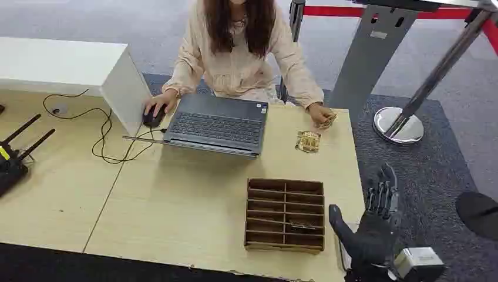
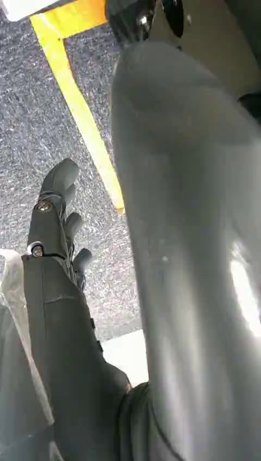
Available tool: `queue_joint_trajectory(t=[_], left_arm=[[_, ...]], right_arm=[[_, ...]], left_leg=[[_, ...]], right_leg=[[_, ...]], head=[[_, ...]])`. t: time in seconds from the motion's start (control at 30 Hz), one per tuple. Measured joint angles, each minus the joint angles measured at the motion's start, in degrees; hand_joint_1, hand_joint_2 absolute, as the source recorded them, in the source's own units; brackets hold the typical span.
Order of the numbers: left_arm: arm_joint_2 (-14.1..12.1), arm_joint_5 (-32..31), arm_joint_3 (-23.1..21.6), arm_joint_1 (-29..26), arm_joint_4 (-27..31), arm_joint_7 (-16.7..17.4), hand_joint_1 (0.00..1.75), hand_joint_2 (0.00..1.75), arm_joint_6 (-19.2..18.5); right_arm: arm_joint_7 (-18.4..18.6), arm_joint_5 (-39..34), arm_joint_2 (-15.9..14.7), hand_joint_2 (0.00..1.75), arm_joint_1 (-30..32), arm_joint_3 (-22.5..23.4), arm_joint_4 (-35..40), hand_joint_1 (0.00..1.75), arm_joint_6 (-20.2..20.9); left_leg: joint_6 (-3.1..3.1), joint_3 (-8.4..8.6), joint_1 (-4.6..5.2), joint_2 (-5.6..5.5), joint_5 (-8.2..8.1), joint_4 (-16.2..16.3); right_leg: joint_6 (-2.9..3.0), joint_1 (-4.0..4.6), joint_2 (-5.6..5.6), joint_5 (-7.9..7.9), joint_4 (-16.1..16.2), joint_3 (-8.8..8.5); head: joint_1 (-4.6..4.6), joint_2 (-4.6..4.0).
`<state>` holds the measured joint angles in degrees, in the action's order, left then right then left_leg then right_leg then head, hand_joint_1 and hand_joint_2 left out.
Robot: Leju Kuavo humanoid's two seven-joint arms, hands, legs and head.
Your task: Pass the card to the sensor for recognition and then transmit it.
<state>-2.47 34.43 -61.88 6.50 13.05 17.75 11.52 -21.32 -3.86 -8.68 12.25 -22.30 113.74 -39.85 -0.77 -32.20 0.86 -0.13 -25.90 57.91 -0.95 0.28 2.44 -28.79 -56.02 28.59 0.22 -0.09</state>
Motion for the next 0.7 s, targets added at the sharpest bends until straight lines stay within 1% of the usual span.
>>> queue_joint_trajectory(t=[0.07,0.1,0.13,0.17,0.2,0.3,0.33,0.4,0.43,0.47,0.53,0.57,0.7], left_arm=[[0.0,-0.18,0.0,0.02,0.0,-0.02,0.0,0.0,-0.13],[-0.02,-0.33,0.0,0.0,0.0,0.0,0.0,0.0,-0.18],[-0.02,-0.53,0.0,-0.02,0.0,0.0,0.0,0.0,-0.26],[-0.02,-0.7,0.0,-0.01,0.0,0.0,0.0,0.0,-0.37],[-0.04,-1.03,0.0,0.02,0.0,-0.02,0.0,0.0,-0.63],[-0.11,-1.66,-0.02,0.01,0.0,-0.02,0.0,0.0,-0.85],[-0.18,-1.94,-0.04,0.01,0.0,0.04,0.0,0.0,-1.24],[-0.46,-2.65,-0.13,0.18,0.0,1.49,0.0,0.0,-2.69],[-0.59,-2.86,-0.2,0.24,0.0,1.9,0.0,0.0,-3.24],[-0.7,-3.08,-0.26,0.27,0.0,2.03,0.0,0.0,-3.61],[-1.05,-3.52,-0.48,0.31,0.0,2.14,0.0,0.0,-4.13],[-1.16,-3.65,-0.57,0.32,0.0,2.19,0.0,0.0,-4.33],[-1.66,-3.89,-1.05,0.39,0.0,2.21,0.0,0.0,-4.57]], right_arm=[[2.77,8.01,1.03,1.75,0.46,0.92,0.72,0.0,-0.02],[4.57,13.82,1.7,1.75,0.67,1.46,1.23,0.0,-0.06],[6.42,21.53,2.3,1.75,0.71,1.82,1.77,0.0,-0.09],[8.7,28.2,2.82,1.75,0.69,2.14,2.21,0.0,-0.11],[11.69,37.45,3.24,1.75,0.64,2.49,2.99,0.0,-0.17],[18.92,51.11,3.67,1.75,-0.15,2.84,4.66,0.0,-0.2],[22.5,56.79,3.52,1.75,-0.75,2.86,5.14,0.0,-0.2],[35.0,69.08,1.75,1.75,-2.55,2.29,5.62,0.0,0.0],[40.08,74.03,0.45,1.75,-3.56,1.77,5.71,0.0,0.41],[43.32,77.57,-0.82,1.75,-4.53,1.25,5.73,0.0,1.0],[46.68,82.71,-3.06,1.75,-6.22,0.48,5.84,0.0,3.48],[47.66,84.45,-4.04,1.75,-6.93,-0.02,5.95,0.0,4.59],[49.34,87.2,-7.29,1.75,-8.89,-1.77,6.38,0.0,6.55]], left_leg=[[0.0,0.0,0.0,0.0,0.0,0.0],[0.0,-0.01,0.0,0.0,0.0,0.0],[0.0,0.0,0.0,0.0,0.0,0.0],[0.0,0.01,0.0,0.0,0.0,0.0],[0.0,0.01,0.0,0.0,0.0,0.0],[0.0,0.01,0.0,0.0,0.0,0.0],[0.0,0.01,0.0,0.0,0.0,-0.01],[0.0,0.04,0.0,0.0,0.01,0.0],[0.0,0.05,0.01,0.01,0.01,0.0],[0.0,0.04,0.01,0.02,0.01,0.0],[0.0,0.04,0.02,0.01,0.01,0.02],[-0.01,0.05,0.03,0.01,0.01,0.03],[-0.01,0.04,0.03,0.0,0.01,0.03]], right_leg=[[0.0,0.0,0.0,0.0,0.0,0.0],[0.0,0.0,0.0,0.0,0.0,0.0],[0.0,0.0,0.0,0.0,0.0,-0.01],[0.0,0.0,-0.01,0.0,0.0,-0.01],[0.0,0.0,-0.01,0.0,0.0,-0.02],[0.0,0.0,-0.01,0.0,0.0,-0.04],[0.0,0.0,-0.01,0.0,0.0,-0.04],[-0.01,-0.01,-0.01,0.01,0.0,-0.08],[-0.02,-0.01,-0.01,0.02,0.0,-0.08],[-0.04,-0.01,-0.01,0.03,0.0,-0.08],[-0.04,-0.03,-0.01,0.04,0.0,-0.1],[-0.05,-0.03,-0.01,0.04,0.0,-0.1],[-0.05,-0.03,0.0,0.04,0.0,-0.1]], head=[[0.02,0.0],[0.02,0.0],[0.02,0.0],[0.02,0.0],[0.0,0.0],[0.02,0.0],[0.02,0.0],[0.02,0.0],[-0.02,0.0],[0.06,0.0],[0.04,0.0],[0.0,0.0],[0.02,0.0]])
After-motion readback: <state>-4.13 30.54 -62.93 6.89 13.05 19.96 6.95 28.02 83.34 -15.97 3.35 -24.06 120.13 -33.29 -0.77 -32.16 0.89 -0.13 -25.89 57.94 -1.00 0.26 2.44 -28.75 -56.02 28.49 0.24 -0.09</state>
